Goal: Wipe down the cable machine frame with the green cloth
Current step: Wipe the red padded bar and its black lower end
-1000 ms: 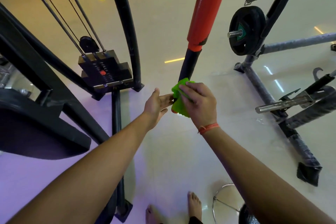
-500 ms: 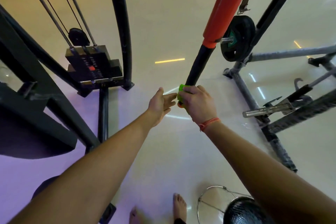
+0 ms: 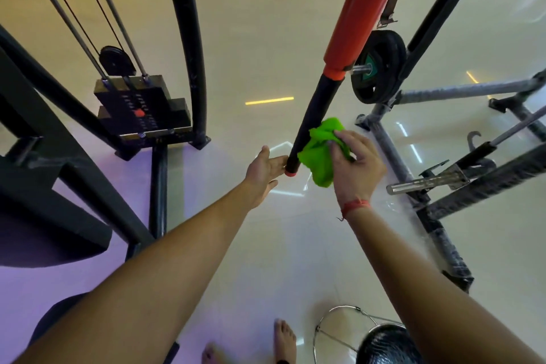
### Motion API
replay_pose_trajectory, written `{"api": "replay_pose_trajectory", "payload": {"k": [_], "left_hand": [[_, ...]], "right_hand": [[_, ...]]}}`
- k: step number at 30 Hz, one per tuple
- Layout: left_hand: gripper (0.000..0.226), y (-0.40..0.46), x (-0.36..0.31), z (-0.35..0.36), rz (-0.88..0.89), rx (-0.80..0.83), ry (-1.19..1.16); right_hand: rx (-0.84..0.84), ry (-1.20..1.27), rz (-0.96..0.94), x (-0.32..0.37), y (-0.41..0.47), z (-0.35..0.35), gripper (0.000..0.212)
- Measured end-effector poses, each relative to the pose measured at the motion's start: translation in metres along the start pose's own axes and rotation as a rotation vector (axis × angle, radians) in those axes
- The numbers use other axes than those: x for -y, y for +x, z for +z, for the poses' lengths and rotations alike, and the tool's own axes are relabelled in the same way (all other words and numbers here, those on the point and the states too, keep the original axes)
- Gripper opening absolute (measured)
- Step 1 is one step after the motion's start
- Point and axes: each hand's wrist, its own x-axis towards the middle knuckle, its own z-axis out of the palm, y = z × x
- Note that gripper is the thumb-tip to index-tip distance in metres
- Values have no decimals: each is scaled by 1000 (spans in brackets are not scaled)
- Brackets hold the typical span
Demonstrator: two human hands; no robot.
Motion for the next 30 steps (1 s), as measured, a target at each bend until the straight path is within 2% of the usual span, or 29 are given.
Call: {"api": "replay_pose_trajectory", "payload": {"k": [3,6,7,9,11,13,15,17,20,22,24,27,30], "left_hand": [[71,-4,1,-4,-7,-28,4],[69,-9,-3,-9,5,-55,38],[69,-11,-4,-11,3,-53,42],[69,-15,-2,-16,-2,-50,47],[70,-15,-1,-19,4,-48,61],[70,-14,1,-21,7,-30,66],[68,-11,3,-20,1,2,51],[67,-11,5,-21,-8,-6,33],[55,-15,8,-22,-9,-26,46],[37,-19,8,-23,15,-31,108],[33,-23,8,-25,53,-45,205],[25,-20,11,-30,120,-76,270],[24,-19,16,-32,160,-100,285]], "right_hand": [[185,-7,50,0,-22,20,26],[448,-137,340,-24,-42,29,27],[482,-178,436,-31,-45,28,25],[381,-95,585,-34,-46,25,22],[219,140,664,-24,-44,25,23],[208,289,554,-18,-45,29,33],[305,279,420,-17,-51,37,51],[361,170,362,-23,-61,44,57],[433,-9,481,-35,-74,51,36],[467,-44,626,-42,-75,50,38],[392,59,672,-39,-70,43,41],[224,271,565,-26,-61,38,44],[254,196,568,-21,-63,44,42]]}}
